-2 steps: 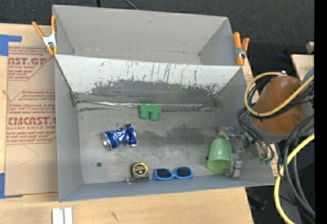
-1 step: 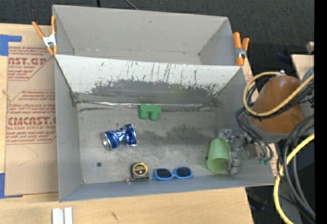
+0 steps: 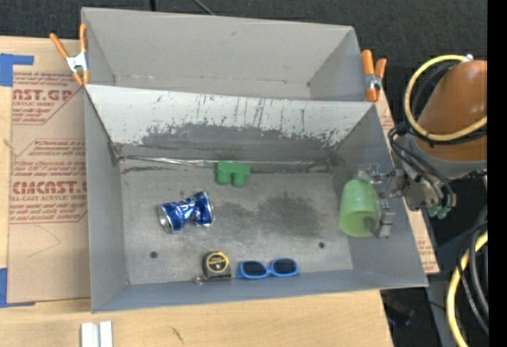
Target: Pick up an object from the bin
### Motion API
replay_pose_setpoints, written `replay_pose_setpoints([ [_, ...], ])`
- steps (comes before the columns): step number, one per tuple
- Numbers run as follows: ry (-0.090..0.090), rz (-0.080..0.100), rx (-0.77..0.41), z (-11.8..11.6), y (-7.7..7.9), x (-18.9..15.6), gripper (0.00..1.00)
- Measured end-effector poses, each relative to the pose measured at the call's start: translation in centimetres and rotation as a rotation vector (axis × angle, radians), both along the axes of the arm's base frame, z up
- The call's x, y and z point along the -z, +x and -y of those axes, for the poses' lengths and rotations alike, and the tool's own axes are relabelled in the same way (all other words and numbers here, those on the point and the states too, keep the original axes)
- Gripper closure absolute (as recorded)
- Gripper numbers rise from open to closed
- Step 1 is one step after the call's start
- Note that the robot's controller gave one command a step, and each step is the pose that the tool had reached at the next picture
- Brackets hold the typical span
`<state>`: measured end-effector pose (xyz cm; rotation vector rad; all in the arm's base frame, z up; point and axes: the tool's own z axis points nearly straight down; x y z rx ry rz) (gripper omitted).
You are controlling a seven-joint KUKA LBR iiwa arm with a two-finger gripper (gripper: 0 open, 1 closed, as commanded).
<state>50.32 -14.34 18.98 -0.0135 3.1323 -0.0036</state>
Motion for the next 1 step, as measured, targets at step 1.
replay_pose_setpoints([
  [1, 0.000, 0.000, -0.035, -1.24, 3.97, -4.35, 1.00],
])
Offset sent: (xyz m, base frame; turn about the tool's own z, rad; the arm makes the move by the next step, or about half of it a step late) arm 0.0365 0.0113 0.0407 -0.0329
